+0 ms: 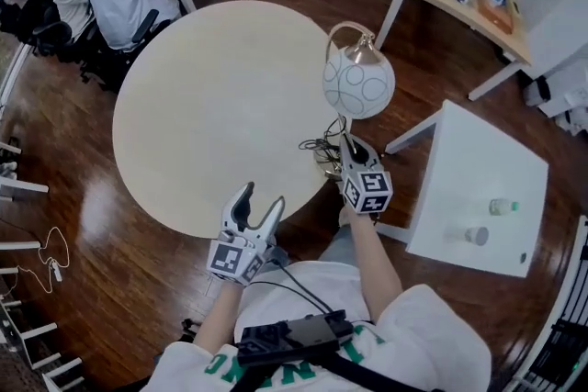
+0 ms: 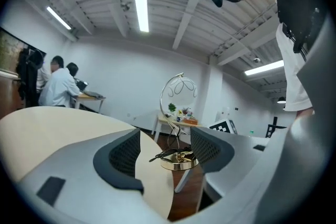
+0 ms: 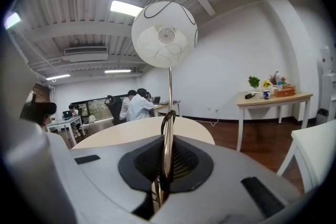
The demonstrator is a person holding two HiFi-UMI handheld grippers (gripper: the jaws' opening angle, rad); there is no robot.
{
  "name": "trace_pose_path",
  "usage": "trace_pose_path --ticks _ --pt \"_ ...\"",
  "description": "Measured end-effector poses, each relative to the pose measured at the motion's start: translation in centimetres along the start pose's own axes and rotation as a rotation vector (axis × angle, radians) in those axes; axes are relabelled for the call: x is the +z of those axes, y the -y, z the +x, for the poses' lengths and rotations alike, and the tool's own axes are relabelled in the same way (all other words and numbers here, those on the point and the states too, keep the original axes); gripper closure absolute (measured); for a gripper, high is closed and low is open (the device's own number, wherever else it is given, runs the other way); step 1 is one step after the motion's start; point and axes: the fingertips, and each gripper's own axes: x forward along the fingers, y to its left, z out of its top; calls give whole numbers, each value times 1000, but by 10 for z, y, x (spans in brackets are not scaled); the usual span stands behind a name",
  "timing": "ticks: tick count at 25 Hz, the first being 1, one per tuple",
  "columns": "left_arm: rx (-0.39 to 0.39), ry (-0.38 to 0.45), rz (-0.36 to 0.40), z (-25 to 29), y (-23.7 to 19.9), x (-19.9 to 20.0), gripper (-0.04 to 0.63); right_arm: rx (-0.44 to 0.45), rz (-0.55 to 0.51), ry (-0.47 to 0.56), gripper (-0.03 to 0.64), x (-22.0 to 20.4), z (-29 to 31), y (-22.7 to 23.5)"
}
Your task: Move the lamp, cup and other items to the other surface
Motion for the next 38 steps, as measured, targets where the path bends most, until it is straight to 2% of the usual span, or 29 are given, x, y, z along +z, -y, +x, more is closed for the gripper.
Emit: trace_pose_path --ticks 5,11,18,23,27,31,36,38 --pt "-185 -31 19 43 25 6 310 -136 14 42 609 22 -53 39" --pt "-465 -73 65 133 130 3 310 -392 63 76 609 20 -153 157" --pt "-675 -138 108 208 245 -25 310 -597 119 95 609 0 -237 283" --pt "-741 -215 134 252 307 -41 310 -703 146 95 609 -13 -274 366" --pt "-762 -268 122 279 318 -75 310 -739 169 156 609 -24 -266 413" --pt "-750 -305 97 276 305 -109 310 -759 163 181 609 -44 -251 435" --pt "-695 -360 109 308 326 -114 310 -774 161 199 609 -33 -245 511" --pt "-667 -366 103 310 322 -117 310 -799 147 209 609 -35 -244 522"
